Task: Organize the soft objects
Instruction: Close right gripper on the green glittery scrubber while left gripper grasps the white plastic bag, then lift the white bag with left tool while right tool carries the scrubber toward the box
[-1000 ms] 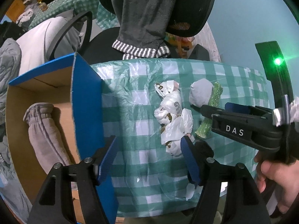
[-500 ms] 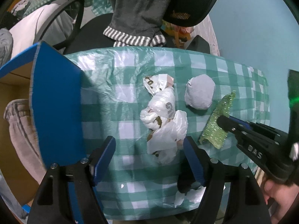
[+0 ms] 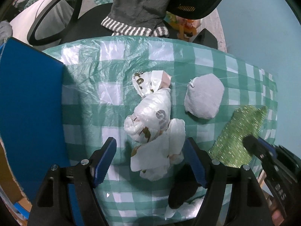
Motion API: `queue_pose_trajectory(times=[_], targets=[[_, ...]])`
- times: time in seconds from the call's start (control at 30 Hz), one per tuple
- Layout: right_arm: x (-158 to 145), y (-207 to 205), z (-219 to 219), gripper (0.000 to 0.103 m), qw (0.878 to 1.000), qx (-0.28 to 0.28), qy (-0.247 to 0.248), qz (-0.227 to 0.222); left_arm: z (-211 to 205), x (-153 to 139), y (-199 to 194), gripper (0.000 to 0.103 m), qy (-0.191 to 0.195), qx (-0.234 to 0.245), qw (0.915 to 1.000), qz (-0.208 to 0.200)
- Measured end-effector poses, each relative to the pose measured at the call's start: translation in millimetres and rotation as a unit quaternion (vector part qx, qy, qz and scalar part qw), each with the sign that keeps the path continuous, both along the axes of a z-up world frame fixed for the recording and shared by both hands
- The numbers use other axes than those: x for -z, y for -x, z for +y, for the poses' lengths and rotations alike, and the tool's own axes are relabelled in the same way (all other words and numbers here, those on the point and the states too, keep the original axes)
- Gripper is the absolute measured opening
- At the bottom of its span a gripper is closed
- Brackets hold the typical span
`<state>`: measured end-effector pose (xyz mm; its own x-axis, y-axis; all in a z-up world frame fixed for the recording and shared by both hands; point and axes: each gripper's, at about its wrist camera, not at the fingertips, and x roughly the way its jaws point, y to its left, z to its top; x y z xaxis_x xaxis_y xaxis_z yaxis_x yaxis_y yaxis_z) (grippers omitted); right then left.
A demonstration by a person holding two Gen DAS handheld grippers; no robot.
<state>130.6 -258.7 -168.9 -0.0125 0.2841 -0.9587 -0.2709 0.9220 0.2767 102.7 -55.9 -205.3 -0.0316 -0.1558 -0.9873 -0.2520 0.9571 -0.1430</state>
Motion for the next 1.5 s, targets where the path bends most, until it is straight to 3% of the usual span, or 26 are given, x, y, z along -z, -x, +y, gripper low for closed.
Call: queue_pose_trajectory(times=[0.23, 0.27, 0.4, 0.57, 1.5], targets=[[-2.4, 5.7, -11.6, 0.008, 1.000, -0.006, -0.005, -0.008, -6.6, 13.7, -2.2, 0.076, 0.000, -0.006, 1.0000, 0.005], [-3.4, 6.3, -12.9, 0.008, 1.000, -0.008, -0.005, -0.010, -7.3, 13.3, -2.3, 0.073, -0.001, -0.004, 1.0000, 0.004], [-6.0, 8.0, -16.1, 0.009, 1.000, -0.015, -0.006, -0.015, -11.0, 13.1, -1.1, 0.045, -0.012, 0.005, 0.9999, 0.001], [-10.8, 10.3, -18.1, 0.008, 0.999, -0.023, -0.009, -0.022, -10.2, 5.3, 3.7, 0.033, -0.015, 0.011, 0.9997, -0.016], [-68.5, 21.3, -16.1, 0.009, 0.995, -0.057, -0.027, -0.073, -14.2, -86.3, 46.9, 0.029, -0.062, 0.050, 0.9911, -0.106]])
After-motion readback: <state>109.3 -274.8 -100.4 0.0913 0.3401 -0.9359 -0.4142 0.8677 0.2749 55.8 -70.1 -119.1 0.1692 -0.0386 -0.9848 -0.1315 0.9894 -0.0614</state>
